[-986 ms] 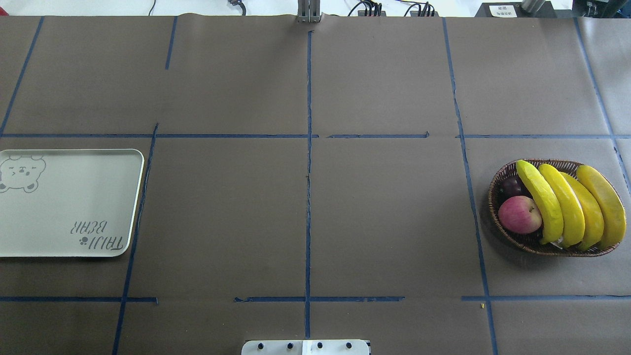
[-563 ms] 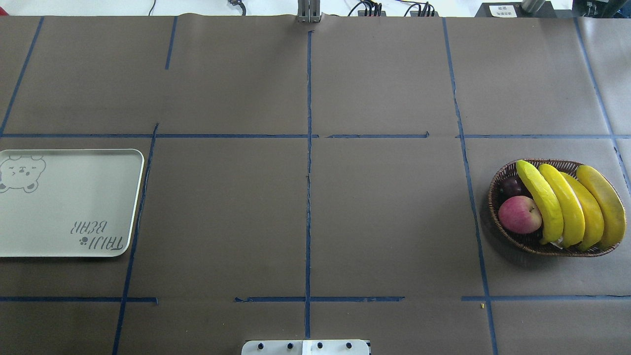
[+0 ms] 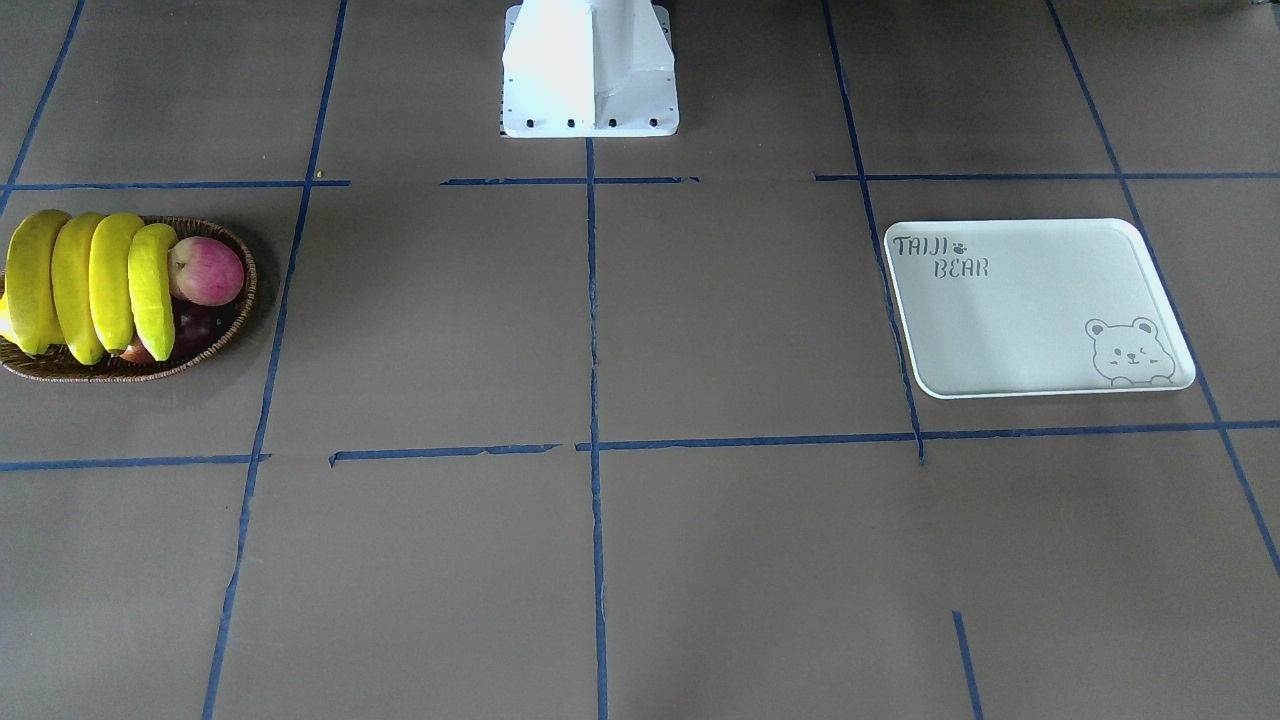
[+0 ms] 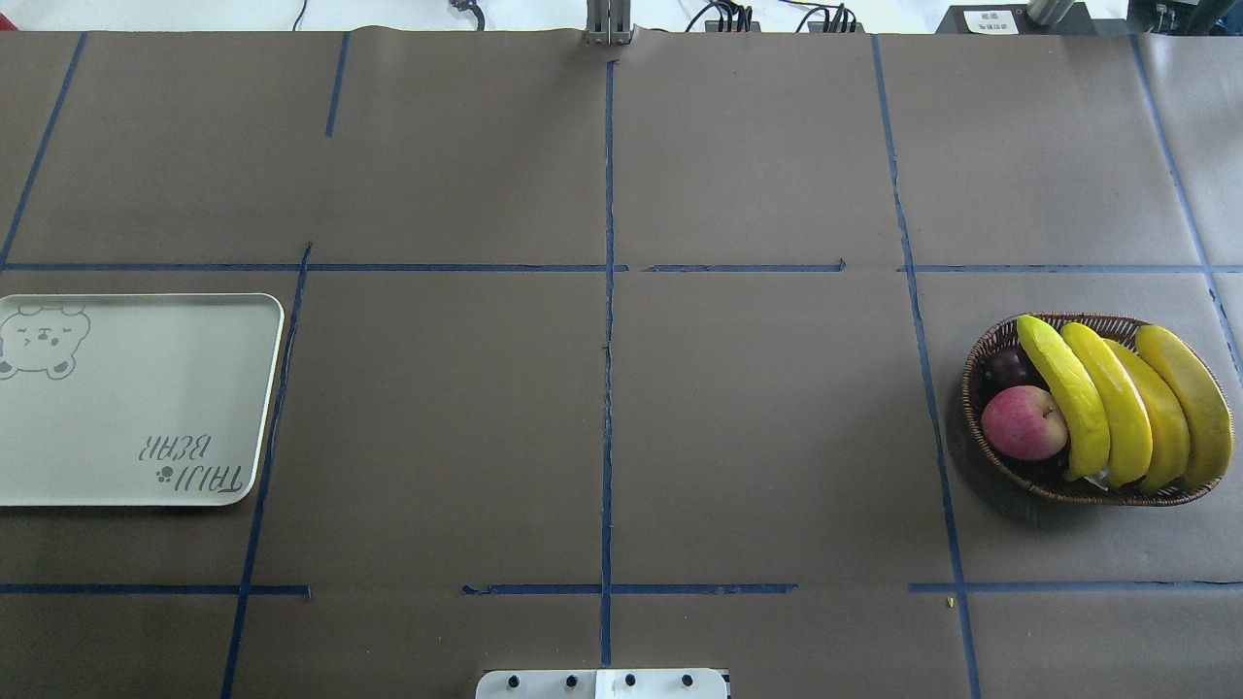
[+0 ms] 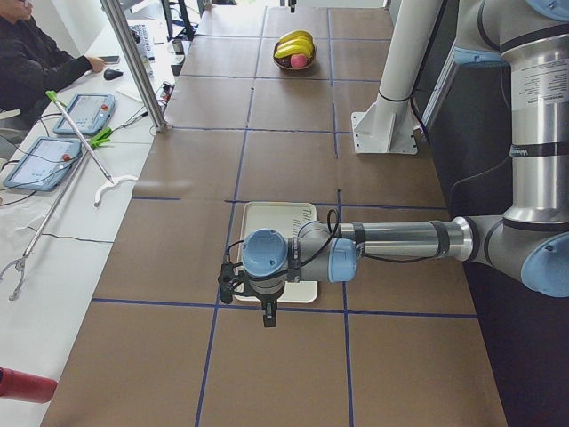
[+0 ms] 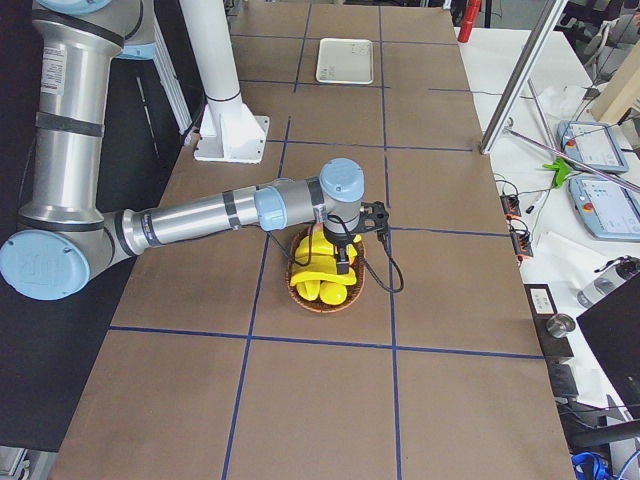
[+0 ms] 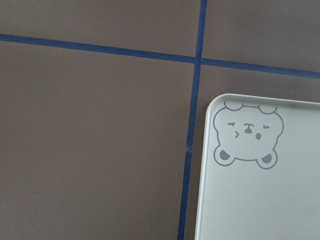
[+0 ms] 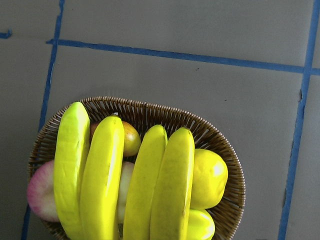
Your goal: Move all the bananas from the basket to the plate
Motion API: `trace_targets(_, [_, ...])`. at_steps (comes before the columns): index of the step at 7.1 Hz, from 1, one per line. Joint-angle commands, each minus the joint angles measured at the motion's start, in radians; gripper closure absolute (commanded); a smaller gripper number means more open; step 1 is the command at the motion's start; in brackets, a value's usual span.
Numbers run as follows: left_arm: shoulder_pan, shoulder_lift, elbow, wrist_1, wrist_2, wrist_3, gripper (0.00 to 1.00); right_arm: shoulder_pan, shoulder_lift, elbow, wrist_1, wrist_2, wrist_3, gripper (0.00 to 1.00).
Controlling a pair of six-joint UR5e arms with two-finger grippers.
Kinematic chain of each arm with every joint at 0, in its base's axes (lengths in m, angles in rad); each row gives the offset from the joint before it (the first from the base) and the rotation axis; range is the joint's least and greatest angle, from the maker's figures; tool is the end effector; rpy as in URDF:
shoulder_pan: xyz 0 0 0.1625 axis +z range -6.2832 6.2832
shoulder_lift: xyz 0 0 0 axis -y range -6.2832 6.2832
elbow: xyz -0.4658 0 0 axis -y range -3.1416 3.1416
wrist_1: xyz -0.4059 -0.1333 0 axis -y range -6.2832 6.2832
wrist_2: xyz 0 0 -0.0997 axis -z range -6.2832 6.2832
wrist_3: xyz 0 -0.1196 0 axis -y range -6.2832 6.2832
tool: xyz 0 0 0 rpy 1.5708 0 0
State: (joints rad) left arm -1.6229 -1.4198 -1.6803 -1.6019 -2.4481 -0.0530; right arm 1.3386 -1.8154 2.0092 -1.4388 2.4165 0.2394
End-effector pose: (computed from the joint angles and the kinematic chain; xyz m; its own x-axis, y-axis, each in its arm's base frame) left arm -0.0639 -0.4316 0.7173 0.6343 -0.0941 -0.7673 0.0858 0.9950 -0.0511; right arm -0.0507 -0.4045 0.5795 0.6251 -0.1561 0.7647 0.0718 0.9871 0.1428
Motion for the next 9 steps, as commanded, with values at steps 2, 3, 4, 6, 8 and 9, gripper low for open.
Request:
trace_targets(2, [-0.002,0.007,-0.002,-0.03,0.001,-0.007,0.0,-0.133,-0.105,0.002,0.225,-0.083,0.164,0.17])
trace_targets(3, [-0.003,0.007,-0.002,-0.032,0.0,-0.005,0.0,-0.178,-0.101,0.0,0.229,-0.124,0.162,0.26])
trace_targets(4, [-0.003,0.007,-0.002,-0.032,0.0,-0.005,0.0,-0.215,-0.097,-0.001,0.229,-0.152,0.162,0.25])
trace_targets(6, [-0.002,0.007,-0.004,-0.032,0.0,-0.005,0.0,-0.231,-0.09,-0.041,0.23,-0.157,0.158,0.23])
trace_targets(8, [-0.002,0.007,-0.004,-0.032,0.0,-0.005,0.0,-0.231,-0.09,-0.056,0.23,-0.157,0.158,0.23])
trace_targets(9, [-0.003,0.007,-0.012,-0.032,0.0,-0.007,0.0,-0.233,-0.088,-0.056,0.23,-0.157,0.158,0.23])
